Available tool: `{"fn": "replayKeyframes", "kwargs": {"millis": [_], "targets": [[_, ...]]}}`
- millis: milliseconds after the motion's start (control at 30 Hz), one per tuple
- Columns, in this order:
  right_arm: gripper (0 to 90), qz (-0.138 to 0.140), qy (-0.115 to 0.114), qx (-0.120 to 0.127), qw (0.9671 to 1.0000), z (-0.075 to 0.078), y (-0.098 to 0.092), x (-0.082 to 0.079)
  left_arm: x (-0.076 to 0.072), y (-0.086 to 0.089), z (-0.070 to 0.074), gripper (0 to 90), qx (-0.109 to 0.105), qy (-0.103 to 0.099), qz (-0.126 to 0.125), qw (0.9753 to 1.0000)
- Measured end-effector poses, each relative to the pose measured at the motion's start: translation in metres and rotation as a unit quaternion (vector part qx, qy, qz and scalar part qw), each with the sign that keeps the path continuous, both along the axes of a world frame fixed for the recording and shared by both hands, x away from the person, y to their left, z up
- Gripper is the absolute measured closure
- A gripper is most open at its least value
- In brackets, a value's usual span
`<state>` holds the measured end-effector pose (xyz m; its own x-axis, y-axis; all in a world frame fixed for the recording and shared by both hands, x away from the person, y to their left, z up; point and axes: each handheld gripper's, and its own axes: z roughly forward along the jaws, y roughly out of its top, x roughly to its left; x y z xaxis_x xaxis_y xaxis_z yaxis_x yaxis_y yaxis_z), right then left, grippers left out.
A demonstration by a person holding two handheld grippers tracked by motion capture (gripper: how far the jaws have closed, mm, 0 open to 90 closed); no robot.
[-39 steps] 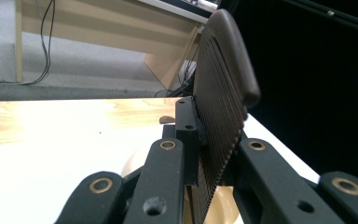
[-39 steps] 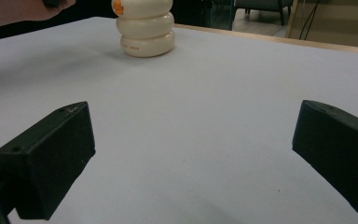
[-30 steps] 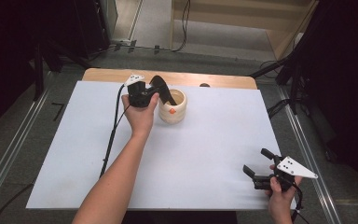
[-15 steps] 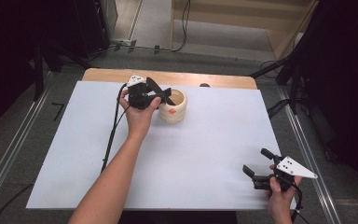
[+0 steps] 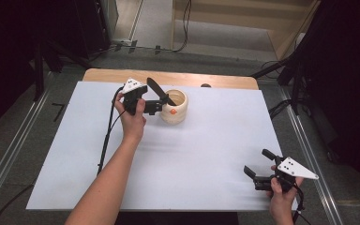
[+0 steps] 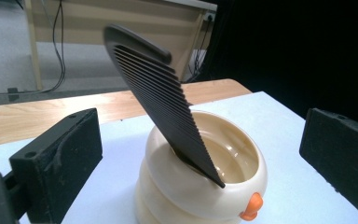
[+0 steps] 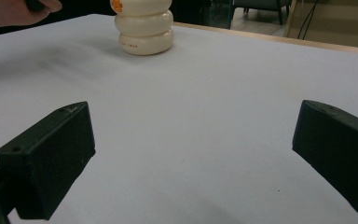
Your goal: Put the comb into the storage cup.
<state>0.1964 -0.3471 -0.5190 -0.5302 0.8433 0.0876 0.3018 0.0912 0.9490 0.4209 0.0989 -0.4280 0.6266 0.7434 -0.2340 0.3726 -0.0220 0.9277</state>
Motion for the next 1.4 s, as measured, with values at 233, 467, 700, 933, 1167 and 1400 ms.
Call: {"fn": "replayKeyframes", "kwargs": {"millis": [233,467,700,933,1167,1400], "targets": [[0.0,-0.001,0.001,-0.001,1.0000,0.000,0.000,0.000,-0.009,0.013,0.003,0.0,0.004,-0.012,0.006,0.9999],[0.0,-0.001,0.001,-0.002,1.0000,0.000,0.000,0.000,-0.018,0.021,0.002,0.0,0.016,-0.021,0.007,0.9996],[0.0,-0.002,0.003,-0.004,1.0000,0.000,0.001,0.000,-0.029,0.025,0.000,0.0,0.029,-0.028,0.005,0.9992],[0.0,-0.001,0.002,-0.004,1.0000,0.000,0.001,0.000,-0.041,0.029,0.001,0.0,0.029,-0.037,0.001,0.9989],[0.0,-0.001,0.002,-0.005,1.0000,0.000,0.001,0.000,-0.055,0.033,0.004,0.0,0.033,-0.052,-0.001,0.9981],[0.0,-0.002,0.001,-0.007,1.0000,0.000,0.001,0.000,-0.066,0.040,0.002,0.0,0.034,-0.058,0.002,0.9977]]}}
